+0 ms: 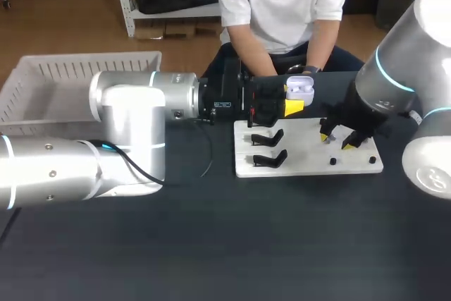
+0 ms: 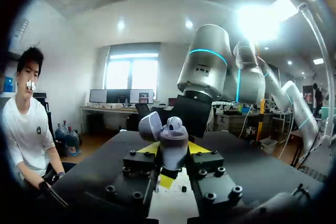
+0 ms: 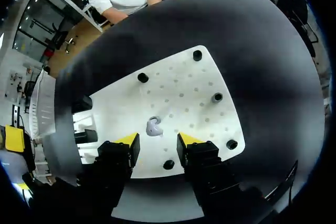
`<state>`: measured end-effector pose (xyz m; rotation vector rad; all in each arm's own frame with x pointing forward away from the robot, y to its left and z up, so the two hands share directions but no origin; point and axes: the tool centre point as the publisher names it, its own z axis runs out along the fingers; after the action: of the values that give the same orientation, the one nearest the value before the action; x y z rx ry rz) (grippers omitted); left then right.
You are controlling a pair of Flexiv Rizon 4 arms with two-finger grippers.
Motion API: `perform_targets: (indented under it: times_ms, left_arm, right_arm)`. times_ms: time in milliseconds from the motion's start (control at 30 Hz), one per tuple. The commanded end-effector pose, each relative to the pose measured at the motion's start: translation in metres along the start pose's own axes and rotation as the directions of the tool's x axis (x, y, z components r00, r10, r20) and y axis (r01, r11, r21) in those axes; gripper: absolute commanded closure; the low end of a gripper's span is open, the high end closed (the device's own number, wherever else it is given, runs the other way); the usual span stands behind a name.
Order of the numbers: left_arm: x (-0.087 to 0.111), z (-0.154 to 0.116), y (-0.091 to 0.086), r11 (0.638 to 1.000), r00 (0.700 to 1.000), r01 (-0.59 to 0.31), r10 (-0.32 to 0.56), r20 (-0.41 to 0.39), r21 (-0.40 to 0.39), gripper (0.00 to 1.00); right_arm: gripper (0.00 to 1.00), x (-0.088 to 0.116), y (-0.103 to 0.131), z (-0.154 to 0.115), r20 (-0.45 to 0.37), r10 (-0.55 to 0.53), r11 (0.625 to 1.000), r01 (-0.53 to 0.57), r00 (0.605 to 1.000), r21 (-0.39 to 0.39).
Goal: Pick up each earbud case from the left stands, insert the matching earbuds, close the lid, and place the case in the box.
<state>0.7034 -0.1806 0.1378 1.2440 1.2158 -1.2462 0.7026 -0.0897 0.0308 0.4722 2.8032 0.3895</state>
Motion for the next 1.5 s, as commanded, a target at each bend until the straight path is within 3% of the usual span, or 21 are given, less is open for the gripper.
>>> perform_targets:
  times_ms: [33, 967, 1267, 1500]
  left_arm:
    - [0.0, 0.0, 0.001, 1.0, 1.0, 0.0, 0.0, 0.001, 0.002, 1.0]
    - [-0.013, -0.02, -0.001, 0.999, 1.0, -0.014, 0.014, 0.008, -0.029, 1.0]
    - [-0.013, -0.02, -0.001, 0.999, 1.0, -0.014, 0.014, 0.008, -0.029, 1.0]
    - [-0.013, -0.02, -0.001, 0.999, 1.0, -0.014, 0.014, 0.008, -0.029, 1.0]
  right_arm:
    - [0.55, -0.003, 0.004, 0.002, -0.006, 0.0, 1.0, 0.0, 1.0, 0.004]
    - [0.56, -0.002, 0.008, 0.008, -0.023, 0.015, 1.0, -0.015, 1.0, 0.009]
    - [0.65, -0.005, 0.007, 0.008, -0.026, 0.029, 0.999, -0.029, 0.999, 0.017]
    - [0.66, -0.006, 0.007, 0.008, -0.031, 0.037, 0.999, -0.036, 0.999, 0.016]
